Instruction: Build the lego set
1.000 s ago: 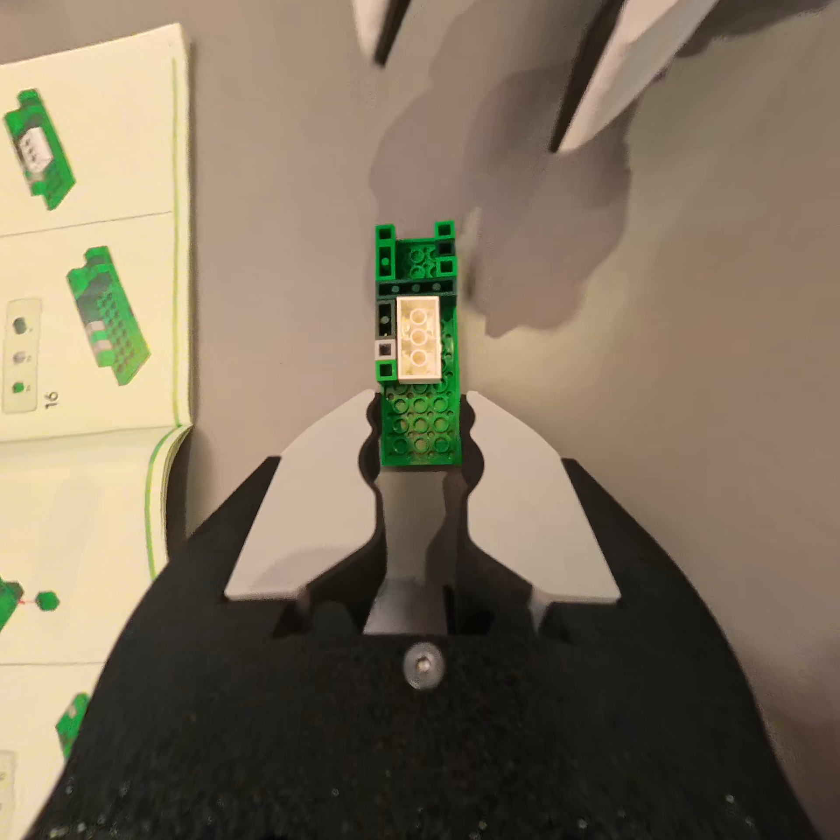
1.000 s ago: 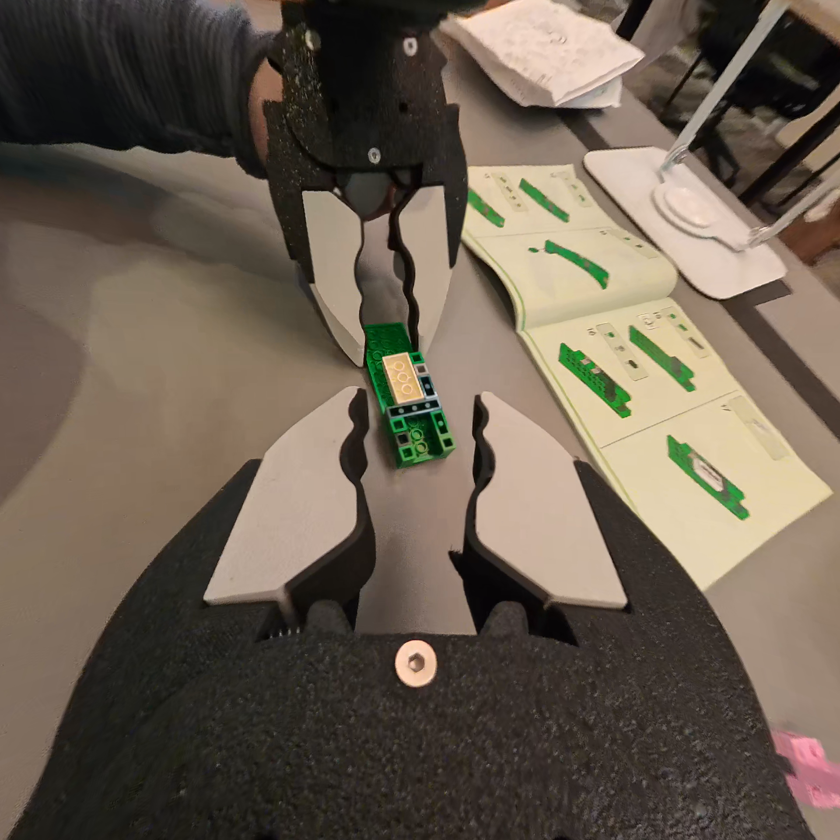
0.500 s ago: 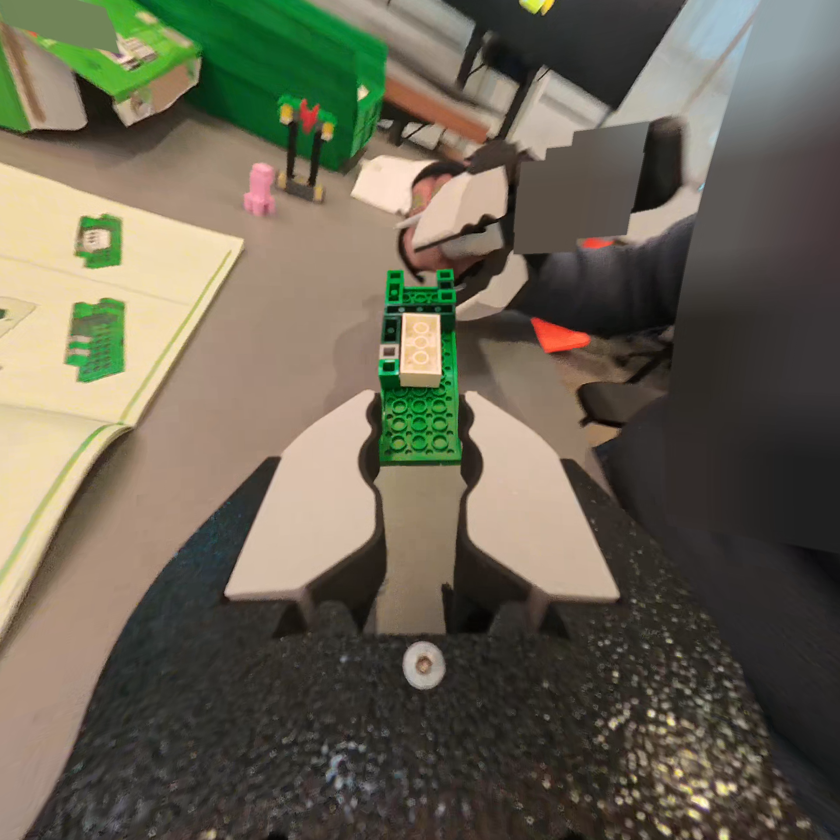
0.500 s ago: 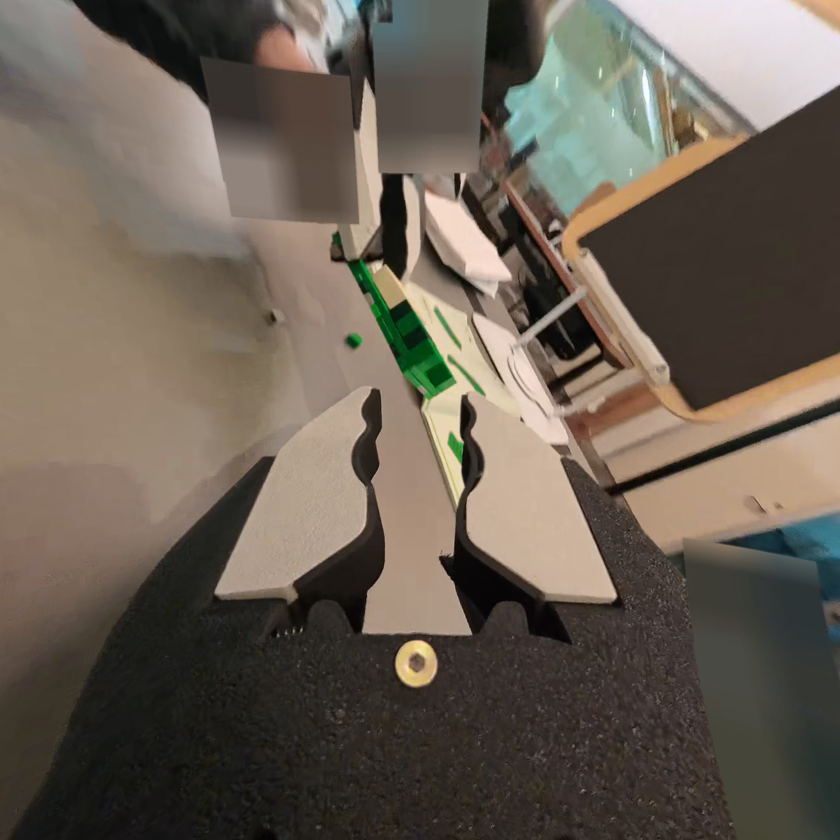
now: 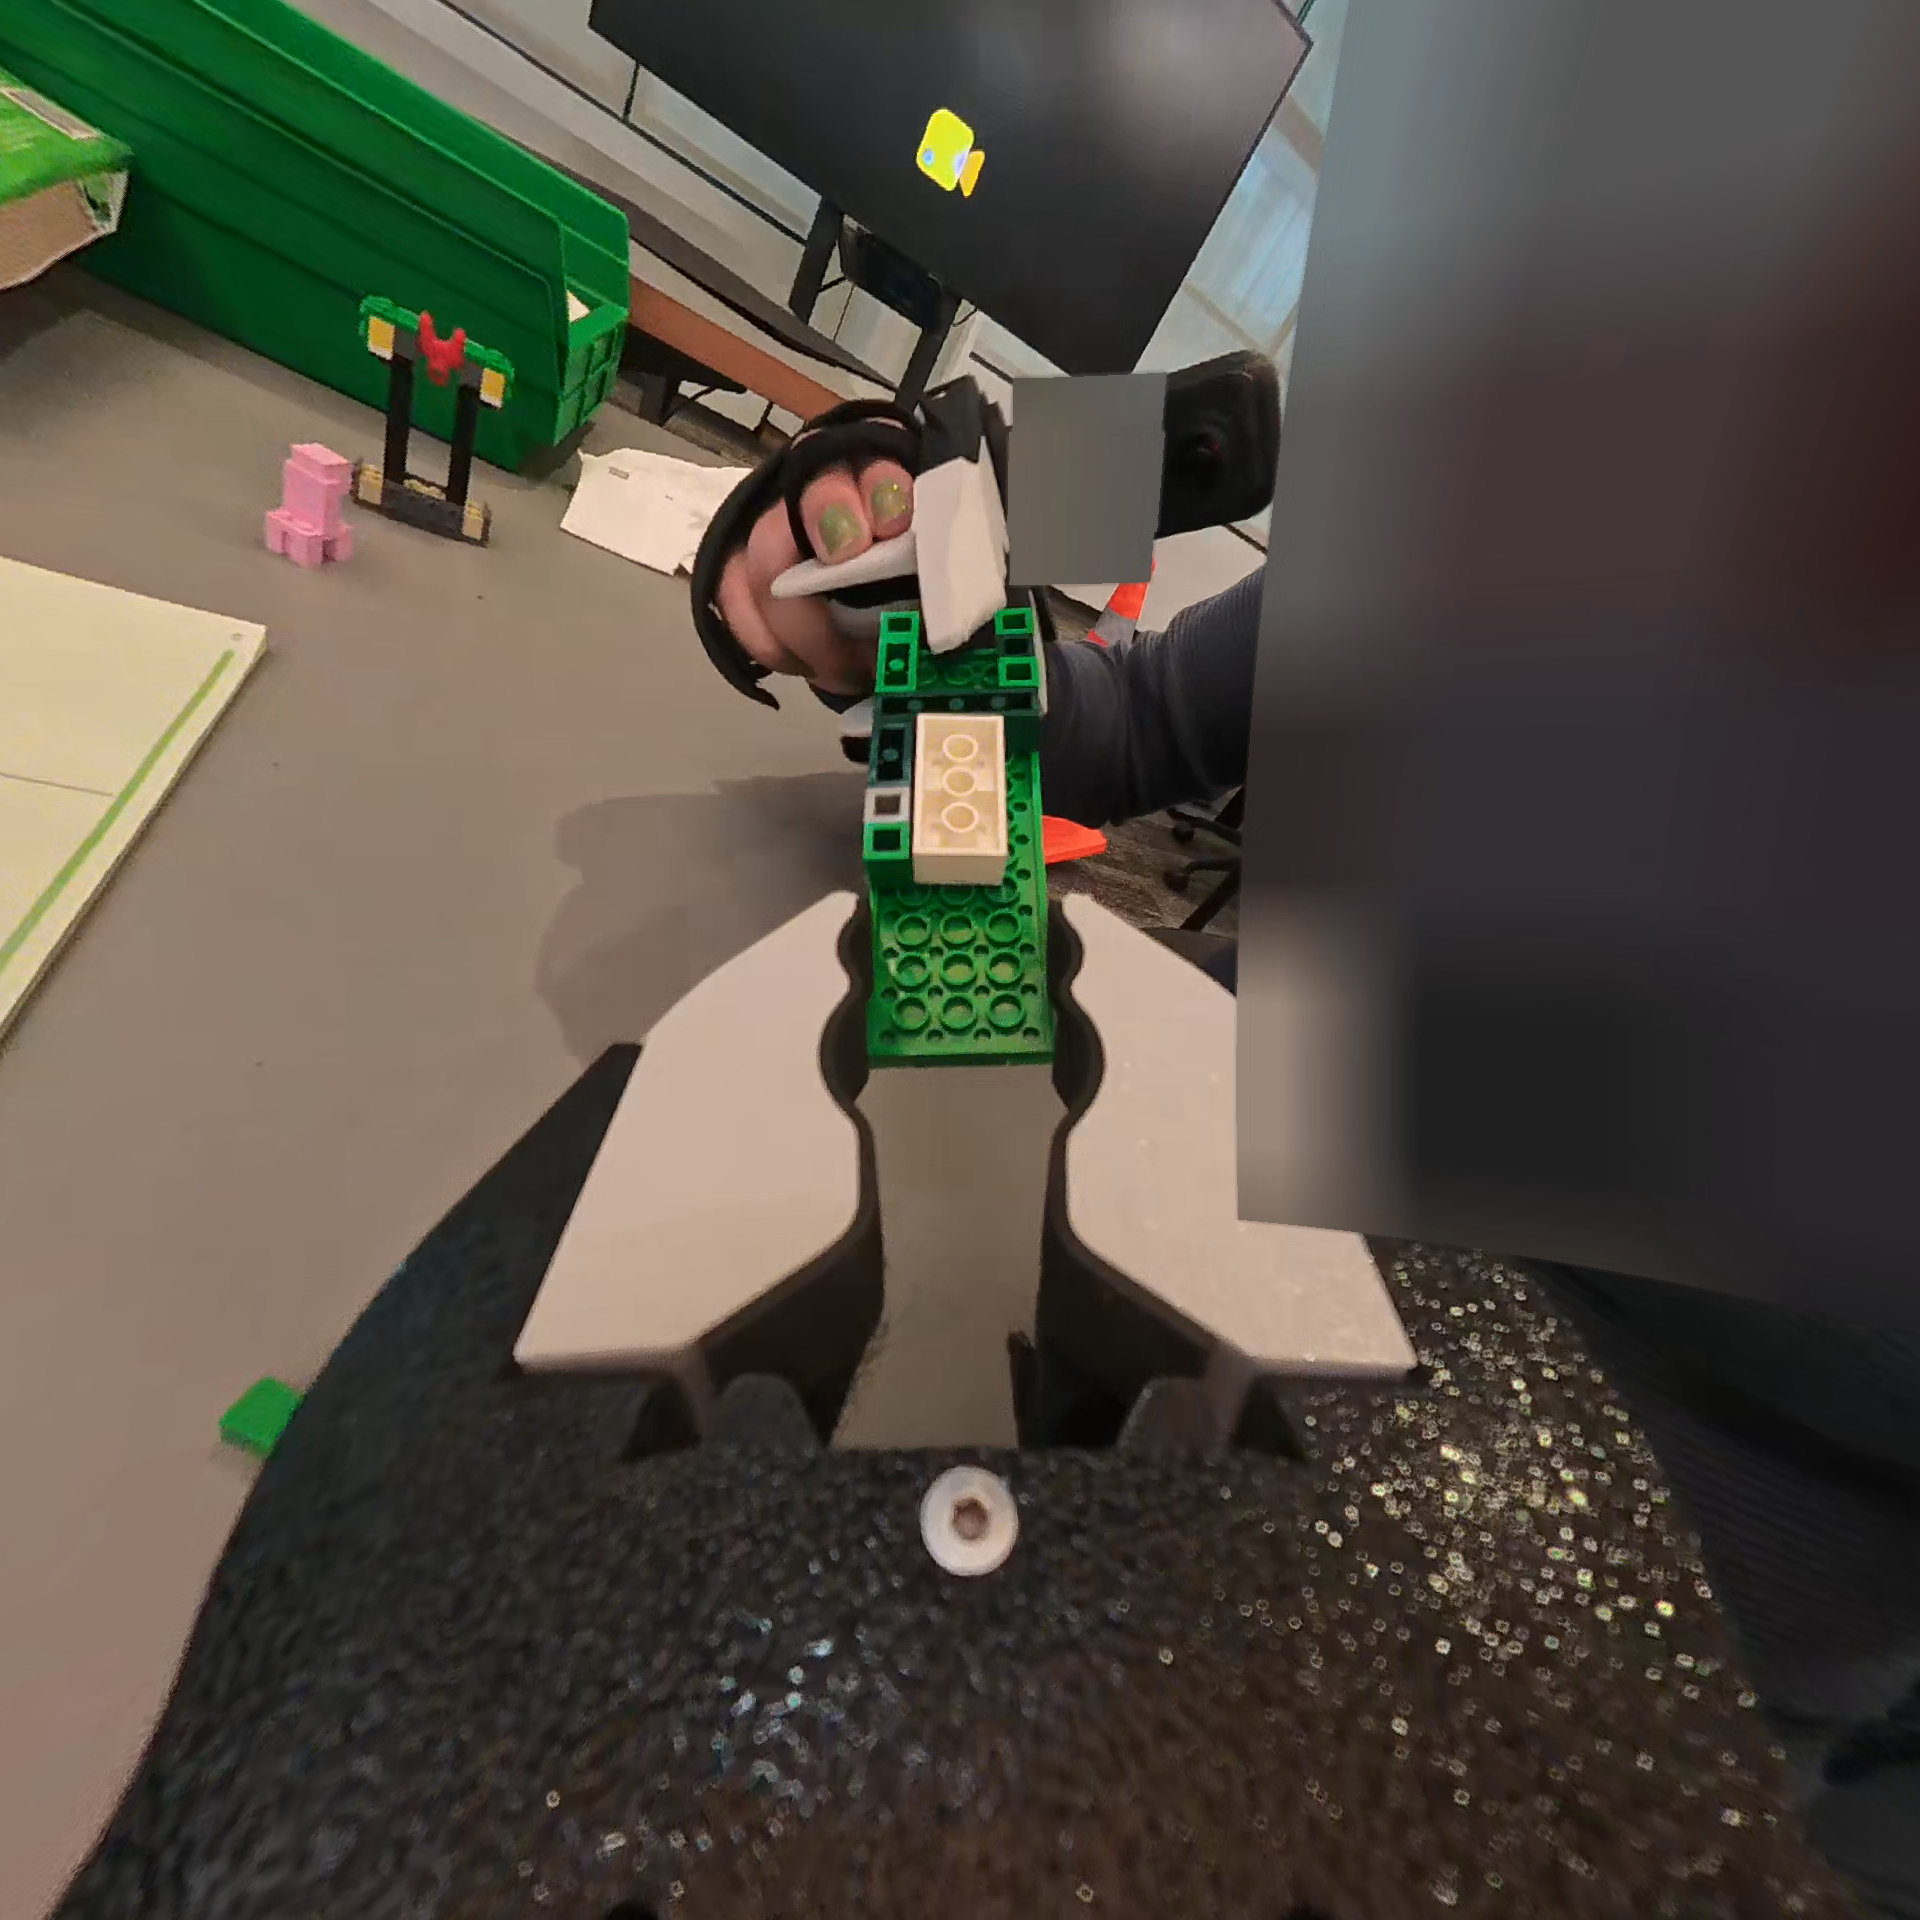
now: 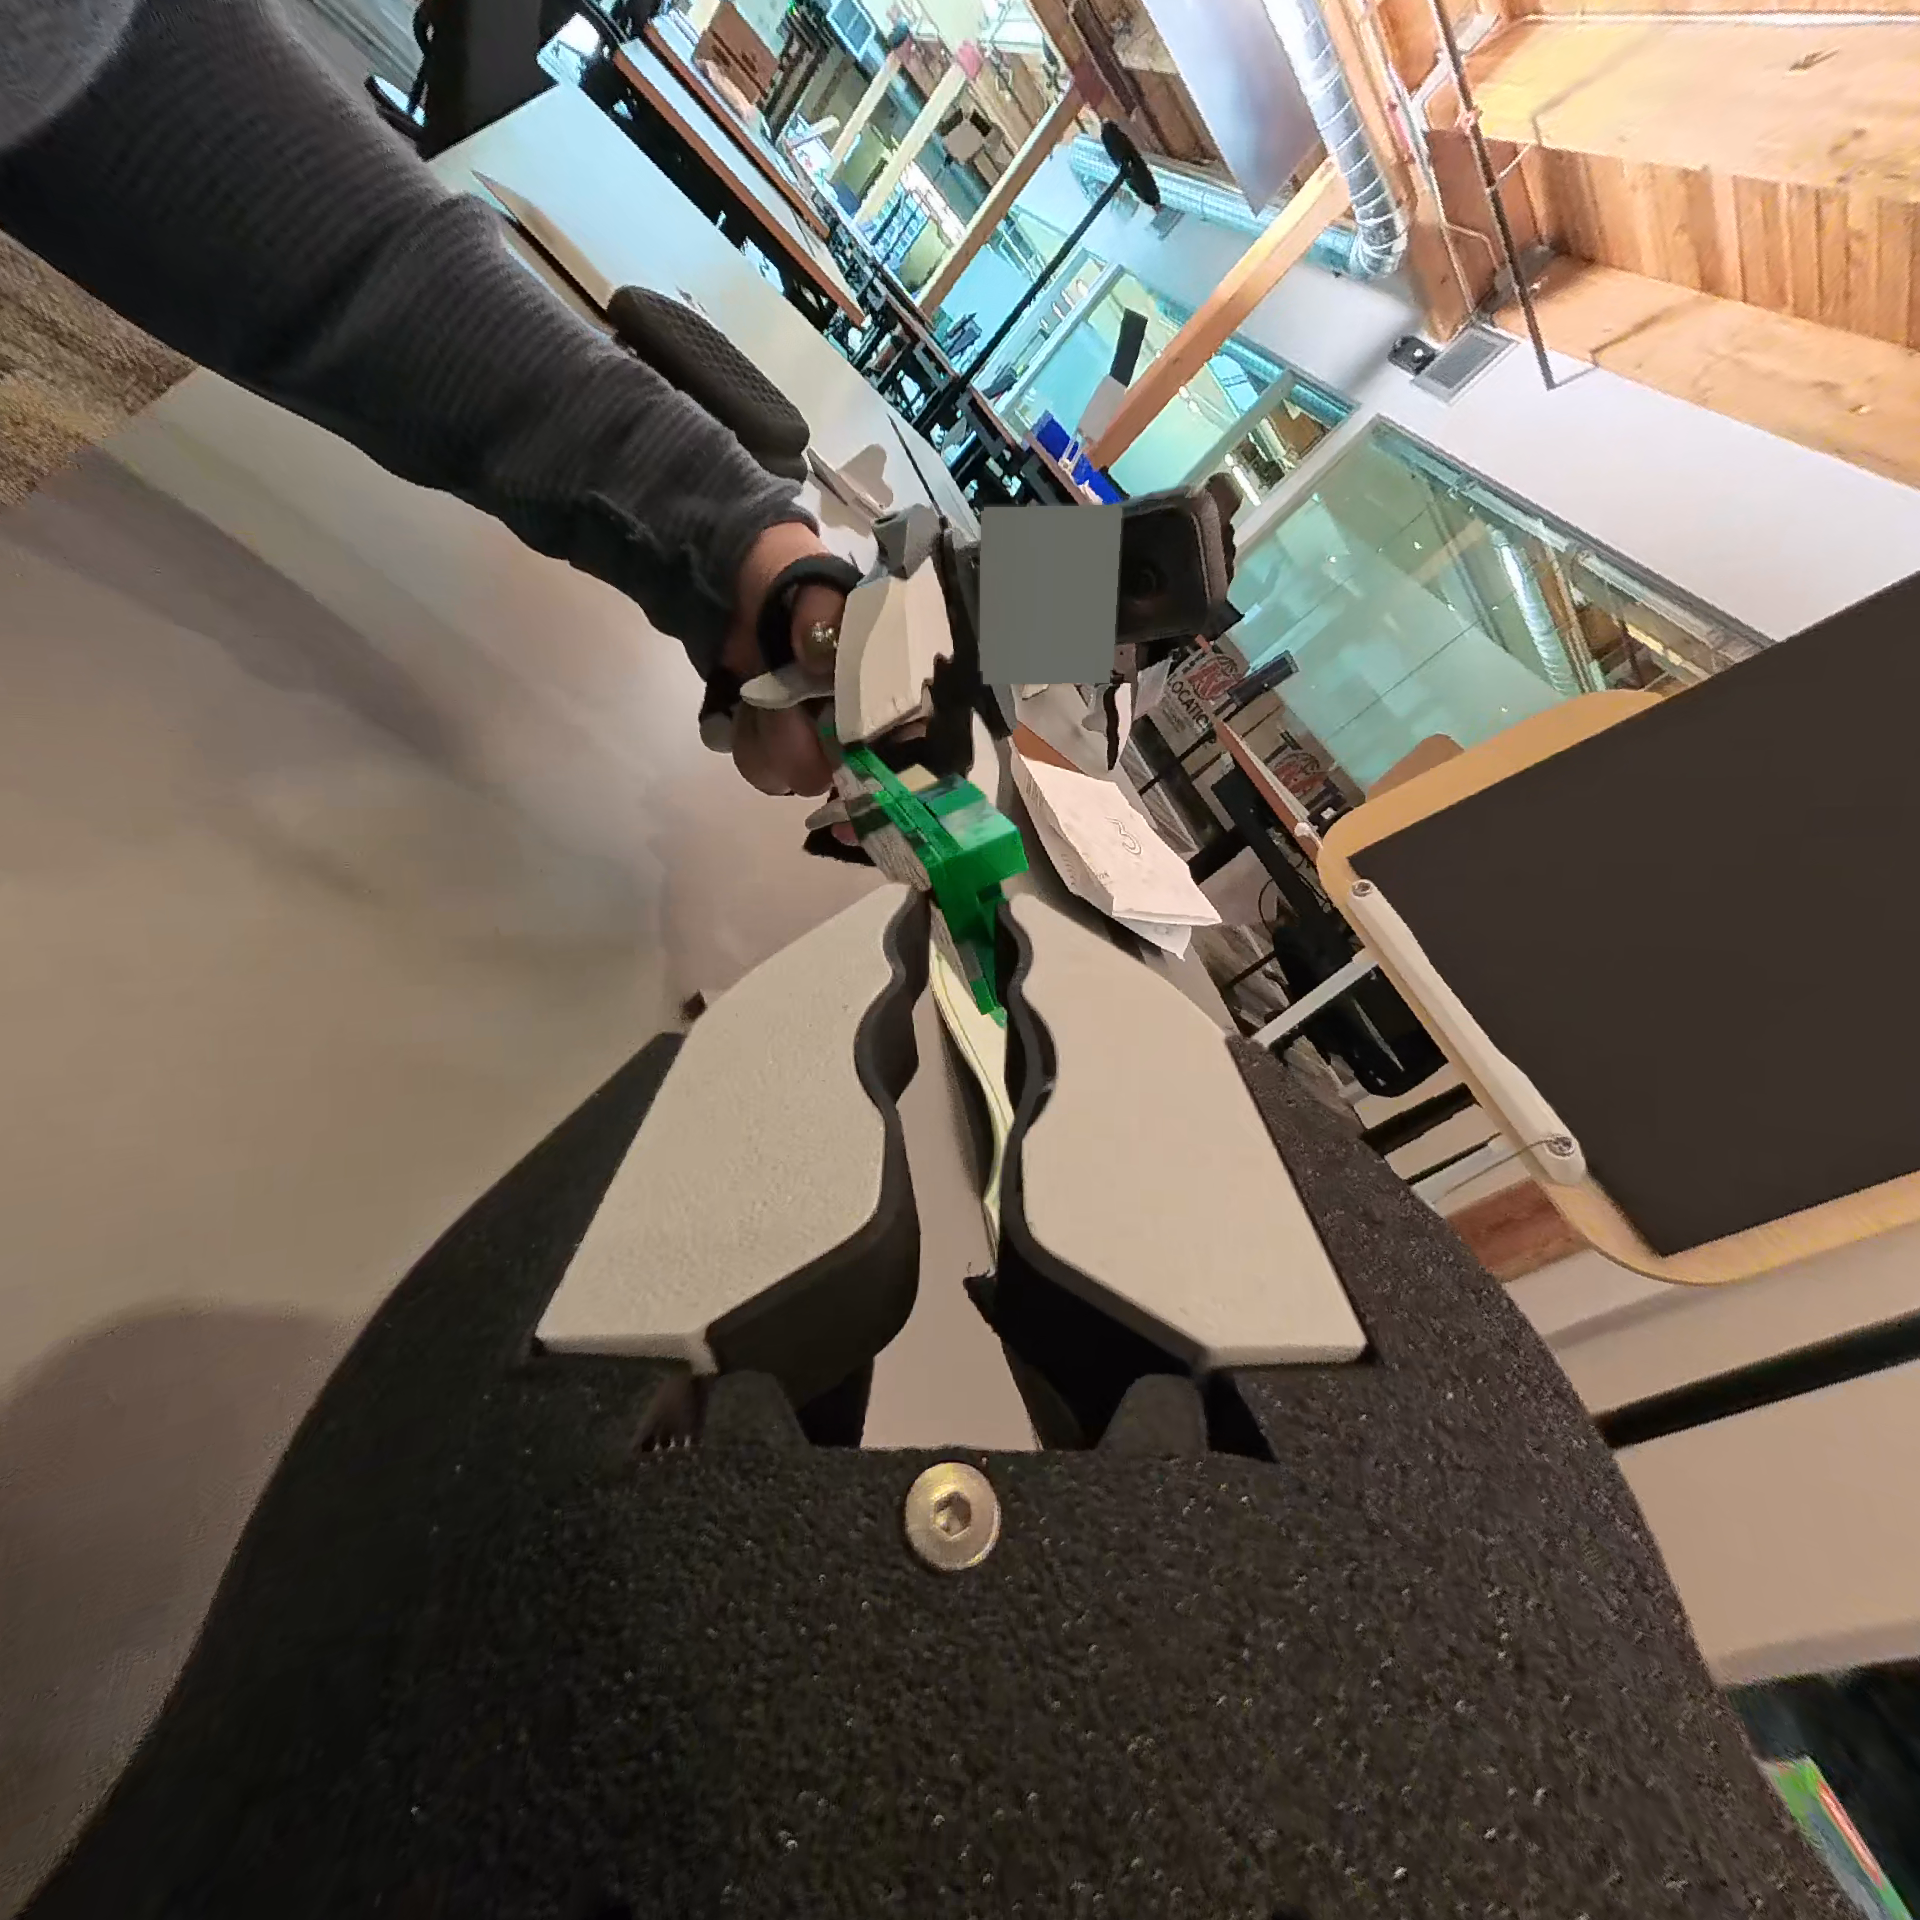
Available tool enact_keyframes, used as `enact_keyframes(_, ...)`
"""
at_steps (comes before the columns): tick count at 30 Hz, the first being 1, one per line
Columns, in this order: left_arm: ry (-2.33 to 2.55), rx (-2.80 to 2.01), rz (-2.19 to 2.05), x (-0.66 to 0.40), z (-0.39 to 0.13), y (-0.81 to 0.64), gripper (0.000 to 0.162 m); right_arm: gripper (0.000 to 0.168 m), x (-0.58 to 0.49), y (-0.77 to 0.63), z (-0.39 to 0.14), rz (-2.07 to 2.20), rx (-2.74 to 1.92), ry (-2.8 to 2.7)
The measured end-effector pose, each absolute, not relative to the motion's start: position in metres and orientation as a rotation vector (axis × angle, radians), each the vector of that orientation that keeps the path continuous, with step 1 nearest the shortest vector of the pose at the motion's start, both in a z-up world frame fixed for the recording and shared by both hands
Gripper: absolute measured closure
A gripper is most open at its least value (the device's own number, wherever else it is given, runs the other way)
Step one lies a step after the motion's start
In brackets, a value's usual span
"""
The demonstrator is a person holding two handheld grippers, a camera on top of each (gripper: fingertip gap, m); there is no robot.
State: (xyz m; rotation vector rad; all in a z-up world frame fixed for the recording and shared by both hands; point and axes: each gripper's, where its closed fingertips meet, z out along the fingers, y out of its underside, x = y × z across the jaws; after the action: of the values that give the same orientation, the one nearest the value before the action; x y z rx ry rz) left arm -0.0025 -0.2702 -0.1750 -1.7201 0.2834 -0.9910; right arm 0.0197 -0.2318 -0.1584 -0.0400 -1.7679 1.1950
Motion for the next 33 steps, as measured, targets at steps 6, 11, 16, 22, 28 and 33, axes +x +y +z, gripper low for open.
enact_keyframes(6, 0.208, -1.65, -0.981, -0.009, -0.165, -0.264, 0.138, 0.159, 0.018, -0.226, -0.162, 1.15, -0.067, -1.773)
enact_keyframes(11, 0.199, -1.731, -0.625, -0.023, -0.171, -0.251, 0.116, 0.161, 0.01, -0.216, -0.168, 1.2, -0.189, -1.761)
enact_keyframes(16, 0.31, -1.818, -0.068, -0.035, -0.181, -0.239, 0.103, 0.162, 0.007, -0.212, -0.176, 1.247, -0.234, -1.765)
enact_keyframes(22, 0.743, -1.871, 0.488, -0.018, -0.187, -0.226, 0.12, 0.162, 0.016, -0.223, -0.173, 1.153, -0.121, -1.826)
enact_keyframes(28, 0.853, -1.698, 0.631, 0.006, -0.163, -0.224, 0.142, 0.162, 0.032, -0.238, -0.153, 1.012, 0.003, -1.842)
enact_keyframes(33, 0.871, -1.605, 0.669, 0.015, -0.148, -0.229, 0.144, 0.161, 0.041, -0.245, -0.138, 0.968, 0.074, -1.822)
